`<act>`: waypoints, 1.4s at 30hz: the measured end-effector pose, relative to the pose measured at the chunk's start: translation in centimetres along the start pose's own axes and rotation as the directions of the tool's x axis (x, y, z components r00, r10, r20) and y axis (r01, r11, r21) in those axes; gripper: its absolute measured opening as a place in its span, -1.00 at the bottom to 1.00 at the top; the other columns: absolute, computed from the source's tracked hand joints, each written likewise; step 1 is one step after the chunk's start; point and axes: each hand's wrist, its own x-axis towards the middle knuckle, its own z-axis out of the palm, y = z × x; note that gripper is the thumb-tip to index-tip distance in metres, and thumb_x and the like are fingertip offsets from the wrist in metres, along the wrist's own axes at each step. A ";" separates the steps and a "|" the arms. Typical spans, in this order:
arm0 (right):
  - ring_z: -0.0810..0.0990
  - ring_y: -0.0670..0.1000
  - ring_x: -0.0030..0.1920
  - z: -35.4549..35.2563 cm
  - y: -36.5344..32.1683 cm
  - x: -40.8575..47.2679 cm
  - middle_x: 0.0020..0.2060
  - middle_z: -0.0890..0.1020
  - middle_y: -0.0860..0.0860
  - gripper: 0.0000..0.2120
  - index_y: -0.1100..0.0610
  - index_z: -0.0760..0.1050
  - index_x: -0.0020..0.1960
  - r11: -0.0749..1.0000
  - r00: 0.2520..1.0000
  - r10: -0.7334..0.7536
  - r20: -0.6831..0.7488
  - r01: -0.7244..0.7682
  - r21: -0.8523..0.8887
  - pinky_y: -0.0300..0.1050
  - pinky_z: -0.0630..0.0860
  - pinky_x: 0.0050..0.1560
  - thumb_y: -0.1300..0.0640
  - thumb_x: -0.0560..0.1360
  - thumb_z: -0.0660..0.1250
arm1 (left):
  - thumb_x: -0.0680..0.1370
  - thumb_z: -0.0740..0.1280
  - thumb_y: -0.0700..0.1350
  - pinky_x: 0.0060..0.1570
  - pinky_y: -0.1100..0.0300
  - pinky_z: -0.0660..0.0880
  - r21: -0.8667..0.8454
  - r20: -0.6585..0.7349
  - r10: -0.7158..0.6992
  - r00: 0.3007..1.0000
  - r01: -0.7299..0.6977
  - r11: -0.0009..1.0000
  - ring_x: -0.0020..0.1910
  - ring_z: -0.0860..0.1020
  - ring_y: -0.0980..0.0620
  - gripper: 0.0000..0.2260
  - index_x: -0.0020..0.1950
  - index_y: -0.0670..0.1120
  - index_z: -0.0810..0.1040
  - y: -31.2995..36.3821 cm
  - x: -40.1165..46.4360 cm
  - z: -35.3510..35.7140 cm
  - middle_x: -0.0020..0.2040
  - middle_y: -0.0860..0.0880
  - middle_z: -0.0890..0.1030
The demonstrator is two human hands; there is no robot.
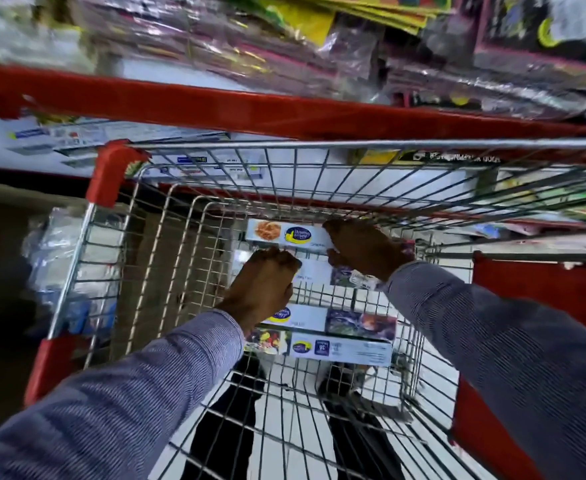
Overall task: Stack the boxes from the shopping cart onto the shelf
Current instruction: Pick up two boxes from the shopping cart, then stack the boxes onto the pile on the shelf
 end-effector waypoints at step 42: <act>0.55 0.17 -0.01 -53.0 -13.5 -39.8 0.04 0.54 0.12 -0.72 0.07 0.43 0.14 0.924 0.659 -0.289 -0.694 0.002 -0.383 0.05 0.53 -0.07 -0.05 0.50 0.28 | 0.20 0.41 0.23 -0.11 0.18 0.58 0.147 -0.659 0.109 0.744 -0.015 0.989 0.03 0.64 0.14 -0.45 0.20 0.30 0.54 14.0 -23.5 -55.6 0.04 0.20 0.71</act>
